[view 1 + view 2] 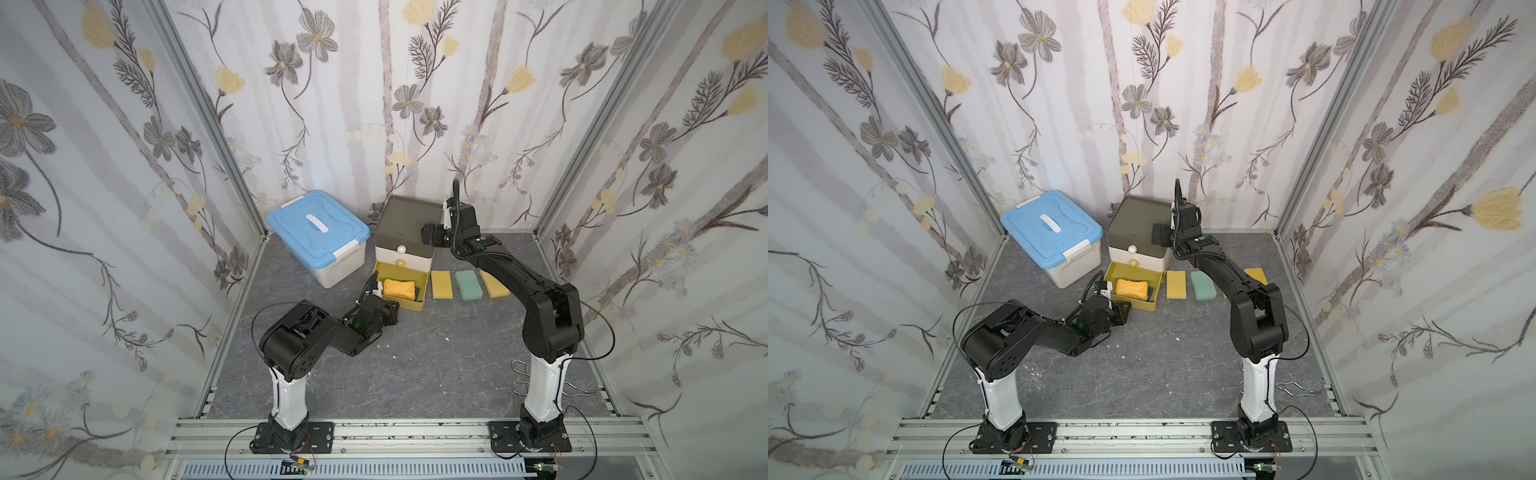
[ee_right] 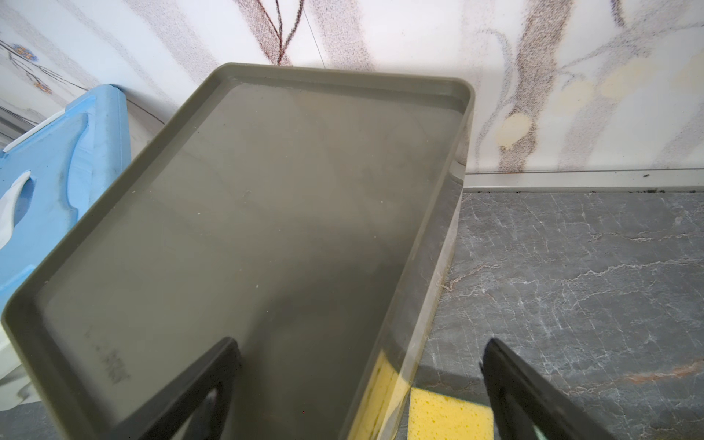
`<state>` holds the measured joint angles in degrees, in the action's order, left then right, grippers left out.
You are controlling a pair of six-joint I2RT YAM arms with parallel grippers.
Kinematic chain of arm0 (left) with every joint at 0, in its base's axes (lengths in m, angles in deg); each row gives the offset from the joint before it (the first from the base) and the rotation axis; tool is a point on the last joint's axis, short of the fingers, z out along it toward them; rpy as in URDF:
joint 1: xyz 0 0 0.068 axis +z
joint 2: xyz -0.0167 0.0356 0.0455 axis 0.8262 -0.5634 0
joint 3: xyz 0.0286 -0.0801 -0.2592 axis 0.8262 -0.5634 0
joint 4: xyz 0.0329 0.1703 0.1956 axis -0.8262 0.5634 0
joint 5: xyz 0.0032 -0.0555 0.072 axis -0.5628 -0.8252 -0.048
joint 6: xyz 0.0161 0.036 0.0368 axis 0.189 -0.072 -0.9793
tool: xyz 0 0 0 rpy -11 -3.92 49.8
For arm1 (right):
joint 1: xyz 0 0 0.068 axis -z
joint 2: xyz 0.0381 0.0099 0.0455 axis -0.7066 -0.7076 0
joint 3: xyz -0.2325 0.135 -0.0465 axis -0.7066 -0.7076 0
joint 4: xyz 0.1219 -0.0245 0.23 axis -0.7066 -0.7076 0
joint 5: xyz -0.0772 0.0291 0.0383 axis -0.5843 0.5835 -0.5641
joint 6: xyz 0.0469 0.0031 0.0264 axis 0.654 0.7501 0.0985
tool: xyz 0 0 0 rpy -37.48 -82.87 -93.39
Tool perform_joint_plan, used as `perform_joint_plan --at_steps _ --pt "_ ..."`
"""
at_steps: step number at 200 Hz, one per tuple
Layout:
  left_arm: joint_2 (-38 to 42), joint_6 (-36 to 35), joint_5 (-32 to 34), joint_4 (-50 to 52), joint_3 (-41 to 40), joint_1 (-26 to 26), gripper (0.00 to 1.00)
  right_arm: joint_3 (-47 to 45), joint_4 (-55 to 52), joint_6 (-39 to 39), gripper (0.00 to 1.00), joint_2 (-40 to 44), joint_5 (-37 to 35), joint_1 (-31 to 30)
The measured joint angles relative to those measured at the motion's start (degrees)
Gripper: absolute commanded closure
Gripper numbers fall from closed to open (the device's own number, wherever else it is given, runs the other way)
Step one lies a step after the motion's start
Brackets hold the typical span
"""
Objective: Take the sponge out of the drawer
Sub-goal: Open the drawer in the storage box, then pick up the sponge from the drawer.
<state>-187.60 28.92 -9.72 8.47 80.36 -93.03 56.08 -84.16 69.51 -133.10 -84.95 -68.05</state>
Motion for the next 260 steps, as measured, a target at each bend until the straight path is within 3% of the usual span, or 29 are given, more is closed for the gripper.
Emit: perform_joint_plan --at_steps 38,66,94,97,101,178,226,260 --pt "0.48 -0.04 1.64 -0.09 -0.52 -0.85 0.7 0.11 -0.11 0.0 0.0 0.0 0.0 0.0" --pt "0.48 -0.09 3.08 -0.2 -1.03 -1.03 0.53 1.25 -1.79 -0.26 0.0 0.0 -0.11 0.0" --pt "0.48 -0.07 4.63 -0.9 -1.79 -1.16 0.17 2.05 -4.76 -1.2 0.0 0.87 -0.96 -0.04" --pt "0.48 -0.04 4.76 -1.22 -1.79 -1.18 0.05 2.05 -5.27 -1.4 0.0 1.09 -1.07 -0.04" --pt "0.48 -0.15 4.81 -1.66 -1.79 -1.22 0.0 2.01 -5.7 -1.6 0.0 1.42 -1.16 -0.07" --pt "2.23 -0.28 5.05 -6.75 -5.77 -1.95 0.0 -5.22 -7.54 -3.3 0.01 12.74 -2.82 -2.19" --pt "11.96 -2.16 7.93 -2.6 -9.86 -3.04 0.0 -14.47 -5.38 -3.17 0.02 18.34 -3.13 -5.68" --pt "20.0 -4.83 12.0 2.93 -12.17 -3.74 0.0 -19.85 -5.09 -0.37 0.12 17.44 -0.96 -8.35"
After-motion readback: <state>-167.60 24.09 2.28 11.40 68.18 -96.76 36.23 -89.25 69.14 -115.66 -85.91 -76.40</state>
